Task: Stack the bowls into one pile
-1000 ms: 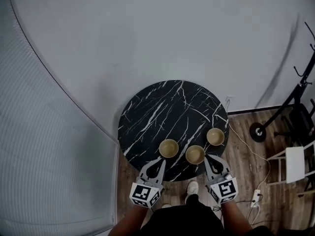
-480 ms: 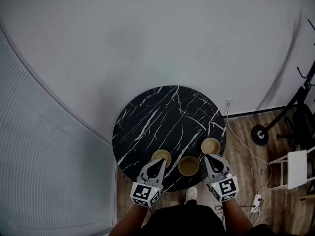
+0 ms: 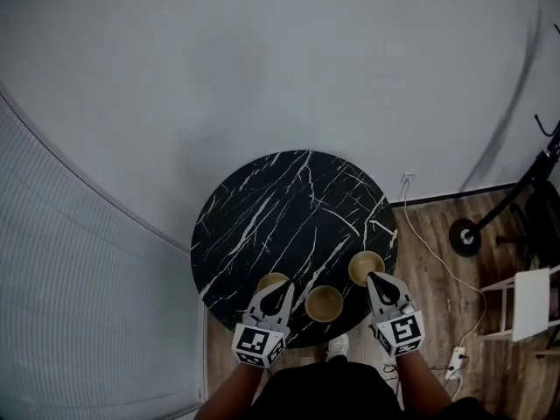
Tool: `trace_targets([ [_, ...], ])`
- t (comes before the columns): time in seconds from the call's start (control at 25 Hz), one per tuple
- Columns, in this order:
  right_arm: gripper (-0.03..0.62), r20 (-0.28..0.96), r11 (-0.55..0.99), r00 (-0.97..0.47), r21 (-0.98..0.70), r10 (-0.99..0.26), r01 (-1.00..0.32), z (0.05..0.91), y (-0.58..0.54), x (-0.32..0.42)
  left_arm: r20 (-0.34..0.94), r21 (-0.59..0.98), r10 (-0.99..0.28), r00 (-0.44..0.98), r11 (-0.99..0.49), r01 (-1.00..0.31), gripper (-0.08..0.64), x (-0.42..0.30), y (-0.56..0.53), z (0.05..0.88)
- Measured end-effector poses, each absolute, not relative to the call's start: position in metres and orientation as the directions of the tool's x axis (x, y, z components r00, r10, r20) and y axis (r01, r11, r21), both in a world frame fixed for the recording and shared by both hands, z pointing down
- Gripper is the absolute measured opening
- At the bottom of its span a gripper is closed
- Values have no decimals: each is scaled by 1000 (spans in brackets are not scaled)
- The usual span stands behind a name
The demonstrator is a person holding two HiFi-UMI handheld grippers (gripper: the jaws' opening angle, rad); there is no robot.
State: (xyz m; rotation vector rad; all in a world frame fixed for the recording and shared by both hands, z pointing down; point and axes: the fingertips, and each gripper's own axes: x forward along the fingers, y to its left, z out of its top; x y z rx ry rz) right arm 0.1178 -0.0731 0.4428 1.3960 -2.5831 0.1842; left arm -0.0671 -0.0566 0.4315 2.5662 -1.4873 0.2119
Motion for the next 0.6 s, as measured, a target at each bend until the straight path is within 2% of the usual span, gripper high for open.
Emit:
trace_targets([
  [0.16,11,220,560,-551,-27,-805,-828,465,-82,128,215,75,-847,485,-481,-874,12,-59,-65,441],
  [0.32,11,279,562,-542,-11,-792,-827,466,-86,137,226,98,-848,479,-469,-878,12,-51,-68,451],
  [0.6,11,257,497,-526,-174,-811,-850,501,-108,154,236,131,-841,488,-470,-873,12,-45,-75,464],
])
